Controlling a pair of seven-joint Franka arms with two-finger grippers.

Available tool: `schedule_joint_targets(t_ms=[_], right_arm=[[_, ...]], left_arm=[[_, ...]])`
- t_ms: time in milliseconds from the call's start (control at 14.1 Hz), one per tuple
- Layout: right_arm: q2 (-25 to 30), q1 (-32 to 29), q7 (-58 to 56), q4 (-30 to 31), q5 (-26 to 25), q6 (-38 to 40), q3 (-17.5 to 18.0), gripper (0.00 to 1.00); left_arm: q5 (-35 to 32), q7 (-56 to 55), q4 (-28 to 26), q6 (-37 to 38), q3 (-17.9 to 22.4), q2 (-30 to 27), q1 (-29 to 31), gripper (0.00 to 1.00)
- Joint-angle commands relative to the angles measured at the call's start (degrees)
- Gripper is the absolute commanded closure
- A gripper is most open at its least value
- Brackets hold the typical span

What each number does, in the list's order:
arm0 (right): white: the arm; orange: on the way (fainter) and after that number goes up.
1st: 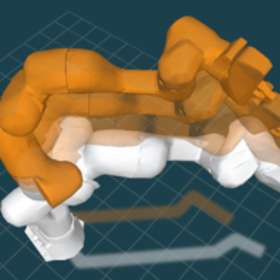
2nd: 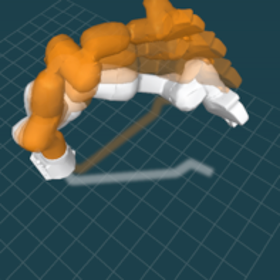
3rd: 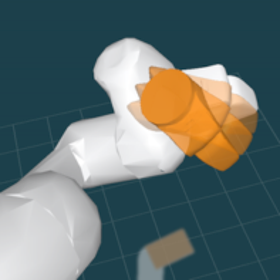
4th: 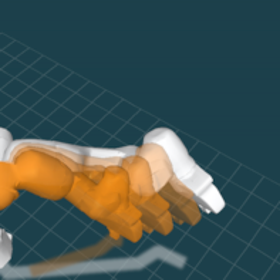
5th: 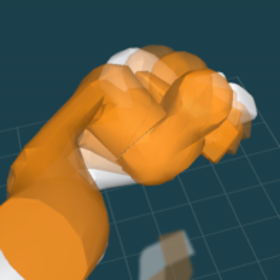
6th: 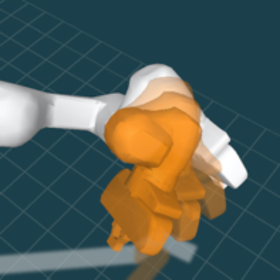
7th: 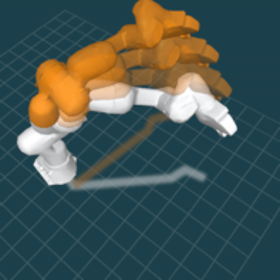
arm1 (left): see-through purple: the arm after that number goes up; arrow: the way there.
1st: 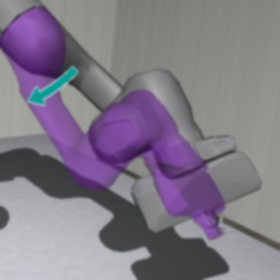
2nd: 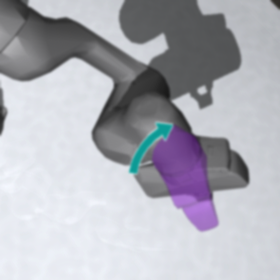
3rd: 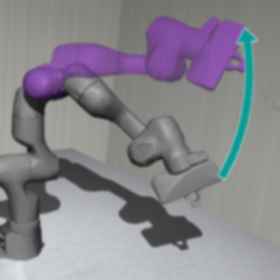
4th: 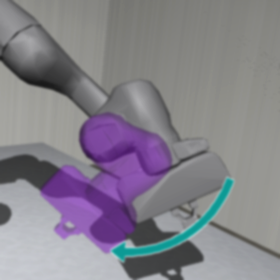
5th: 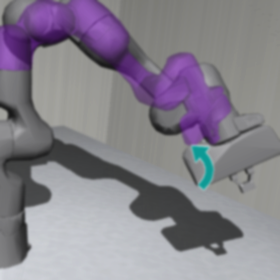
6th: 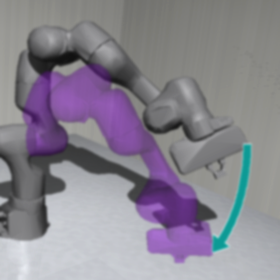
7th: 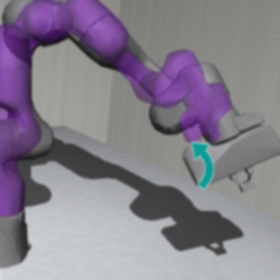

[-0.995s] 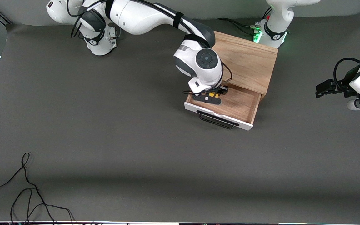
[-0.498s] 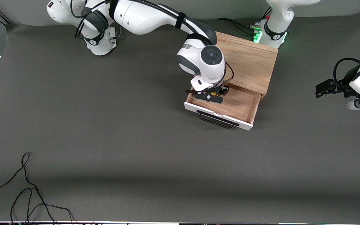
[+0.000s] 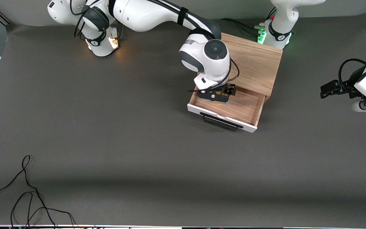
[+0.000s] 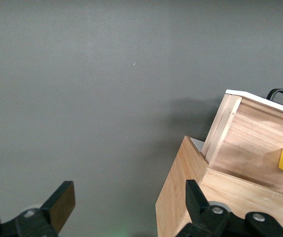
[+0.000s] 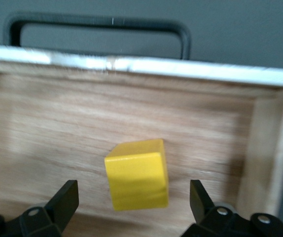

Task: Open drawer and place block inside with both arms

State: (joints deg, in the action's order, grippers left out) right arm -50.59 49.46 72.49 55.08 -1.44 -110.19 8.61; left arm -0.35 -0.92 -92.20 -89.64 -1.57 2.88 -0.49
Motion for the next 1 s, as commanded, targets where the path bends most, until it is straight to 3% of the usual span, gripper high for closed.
schedule_joint_targets(t_ms=[0,284,569,782,924], right_arm=[[4.52,-3.3,1.16,0.55,-0.76,3.22,0.44,0.0],[10.76,-9.88,-1.9,3.52,-0.32,9.2,0.35,0.0],[21.47,-22.27,-12.54,12.14,9.33,10.51,0.0,0.0],[27.28,-29.49,-15.6,14.86,9.26,14.21,-0.79,0.0],[32.45,-34.58,-29.52,20.29,7.61,14.21,-1.05,0.0]], left_arm=[[0.17,1.01,1.14,1.05,0.69,0.2,-0.3,0.0],[0.09,1.01,1.23,0.96,0.69,0.46,-0.48,0.0],[0.08,1.01,1.32,1.05,0.69,0.46,-0.65,0.0],[0.0,1.01,1.32,1.05,0.69,0.55,-1.0,0.0],[0.0,1.09,1.32,1.05,0.69,0.46,-0.92,0.0]])
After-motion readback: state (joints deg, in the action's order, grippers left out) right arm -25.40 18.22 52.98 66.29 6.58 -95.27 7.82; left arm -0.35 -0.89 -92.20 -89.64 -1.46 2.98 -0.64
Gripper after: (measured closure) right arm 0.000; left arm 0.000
